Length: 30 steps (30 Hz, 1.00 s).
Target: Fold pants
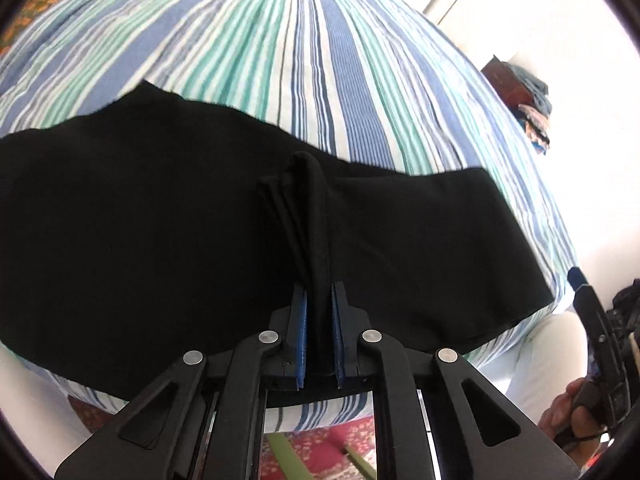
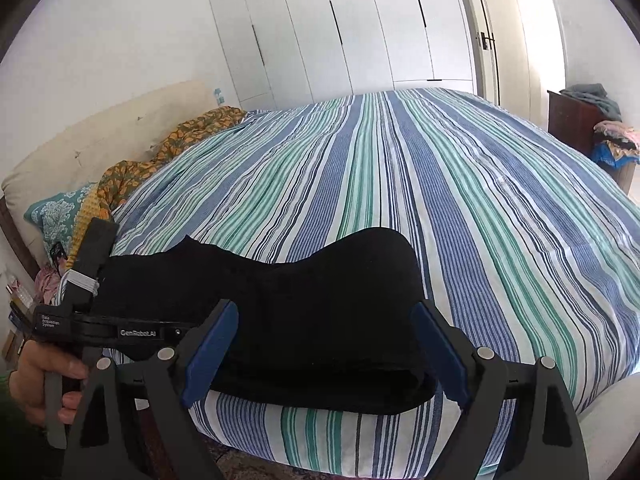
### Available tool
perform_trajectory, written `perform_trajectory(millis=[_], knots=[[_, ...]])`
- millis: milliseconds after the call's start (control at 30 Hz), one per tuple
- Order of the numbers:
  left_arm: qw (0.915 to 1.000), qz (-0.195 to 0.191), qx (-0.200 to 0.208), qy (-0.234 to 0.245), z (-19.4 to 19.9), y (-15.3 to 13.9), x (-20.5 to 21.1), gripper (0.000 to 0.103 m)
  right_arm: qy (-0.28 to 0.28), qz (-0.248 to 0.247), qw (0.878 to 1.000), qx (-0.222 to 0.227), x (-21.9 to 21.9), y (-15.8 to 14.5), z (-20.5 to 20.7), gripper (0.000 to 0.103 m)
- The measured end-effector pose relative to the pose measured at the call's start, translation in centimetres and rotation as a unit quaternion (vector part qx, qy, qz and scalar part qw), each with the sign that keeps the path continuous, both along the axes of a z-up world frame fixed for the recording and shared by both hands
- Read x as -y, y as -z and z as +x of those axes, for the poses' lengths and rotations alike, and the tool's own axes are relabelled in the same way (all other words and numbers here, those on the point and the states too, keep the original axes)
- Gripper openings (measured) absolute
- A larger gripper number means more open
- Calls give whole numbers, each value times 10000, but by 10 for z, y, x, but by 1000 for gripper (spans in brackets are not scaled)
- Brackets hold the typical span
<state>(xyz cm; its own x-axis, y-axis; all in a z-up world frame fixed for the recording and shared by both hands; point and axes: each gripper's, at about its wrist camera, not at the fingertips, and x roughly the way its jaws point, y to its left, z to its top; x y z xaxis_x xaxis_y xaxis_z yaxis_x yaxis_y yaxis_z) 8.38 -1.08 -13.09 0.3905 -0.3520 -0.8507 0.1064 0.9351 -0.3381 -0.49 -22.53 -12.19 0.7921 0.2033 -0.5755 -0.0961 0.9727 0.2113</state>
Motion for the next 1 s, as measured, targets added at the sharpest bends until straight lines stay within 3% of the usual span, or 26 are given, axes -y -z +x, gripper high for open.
perform_trajectory(millis=[100,267,333,400,500,567,633,700,900,1000], knots=[[9990,40,307,-322,-4,-19,-35,9,309,158,9993,126,17,-6,-4,89],[9990,290,148,-294,-5,6,-52,9,776,777,9938,-198,50,-6,13,89],[9984,476,165,-249,-8,17,-44,9,595,1026,9927,-218,51,-12,28,88],[9980,528,180,-299,-11,25,-42,9,-39,1231,9920,-284,38,-18,46,88],[9983,460,180,-317,-14,24,-49,11,-1119,1687,9740,-1013,10,5,72,81],[9984,409,145,-358,-10,25,-56,14,-1228,1420,9693,-1591,-2,40,79,81],[9986,381,127,-358,-12,29,-59,15,-1175,1113,9607,-2257,-5,80,81,68],[9986,374,136,-354,-14,30,-60,16,-1146,1121,9634,-2149,-2,78,78,67],[9986,363,140,-353,-15,33,-61,18,-1054,1166,9766,-1465,11,20,107,71],[9985,394,165,-332,-16,35,-60,19,-991,1245,9755,-1518,19,31,135,76]])
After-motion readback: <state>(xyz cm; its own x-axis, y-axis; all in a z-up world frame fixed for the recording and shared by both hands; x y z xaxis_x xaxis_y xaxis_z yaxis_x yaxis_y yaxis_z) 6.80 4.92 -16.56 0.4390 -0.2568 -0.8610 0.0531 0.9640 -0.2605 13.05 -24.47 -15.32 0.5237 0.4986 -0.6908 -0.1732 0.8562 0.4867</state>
